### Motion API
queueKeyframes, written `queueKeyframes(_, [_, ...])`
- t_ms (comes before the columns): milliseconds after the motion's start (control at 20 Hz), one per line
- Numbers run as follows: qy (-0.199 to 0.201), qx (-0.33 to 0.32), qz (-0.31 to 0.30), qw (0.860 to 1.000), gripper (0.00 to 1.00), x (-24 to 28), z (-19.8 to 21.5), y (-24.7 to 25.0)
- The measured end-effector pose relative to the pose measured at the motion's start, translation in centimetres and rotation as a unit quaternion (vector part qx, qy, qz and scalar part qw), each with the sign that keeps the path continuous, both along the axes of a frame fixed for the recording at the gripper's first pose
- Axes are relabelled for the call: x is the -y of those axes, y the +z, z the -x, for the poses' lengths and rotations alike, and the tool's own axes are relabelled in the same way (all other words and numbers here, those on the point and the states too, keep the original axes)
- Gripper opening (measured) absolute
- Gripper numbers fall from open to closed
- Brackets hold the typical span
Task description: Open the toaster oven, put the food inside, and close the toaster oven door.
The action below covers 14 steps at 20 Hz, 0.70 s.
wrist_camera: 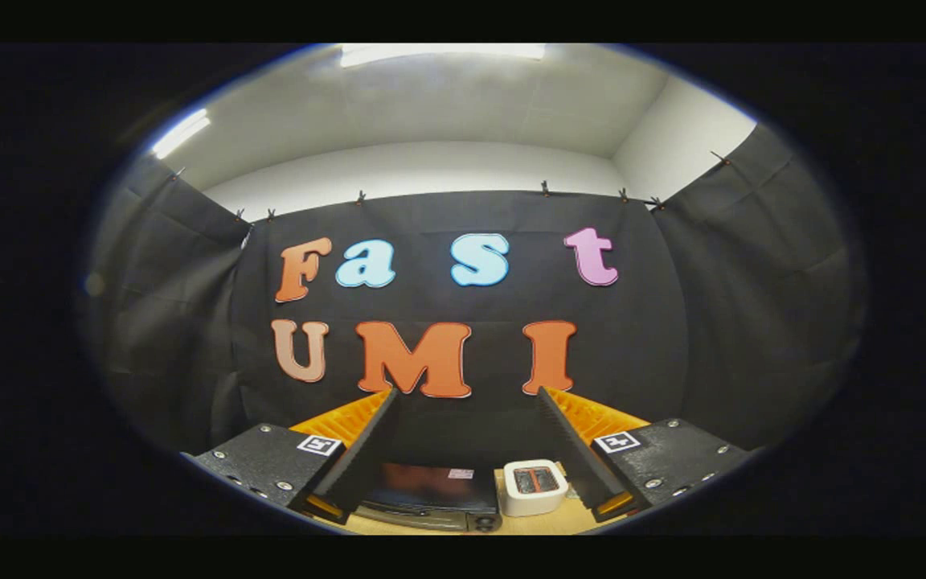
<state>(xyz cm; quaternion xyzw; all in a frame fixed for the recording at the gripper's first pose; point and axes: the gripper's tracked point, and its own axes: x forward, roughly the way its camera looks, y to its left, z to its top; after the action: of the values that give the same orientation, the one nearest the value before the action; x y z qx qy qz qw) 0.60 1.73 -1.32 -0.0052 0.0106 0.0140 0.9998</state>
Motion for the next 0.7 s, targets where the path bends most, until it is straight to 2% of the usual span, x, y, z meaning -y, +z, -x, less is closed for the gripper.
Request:
queueKeyframes(350, [-0.001, 0.002, 0.0, 1.0, 0.98, -0.3, -0.1, -0.5])
queueKeyframes(700, [0.01, -0.039, -0.004, 0.999, 0.98, -2.1, -0.3, -3.7])
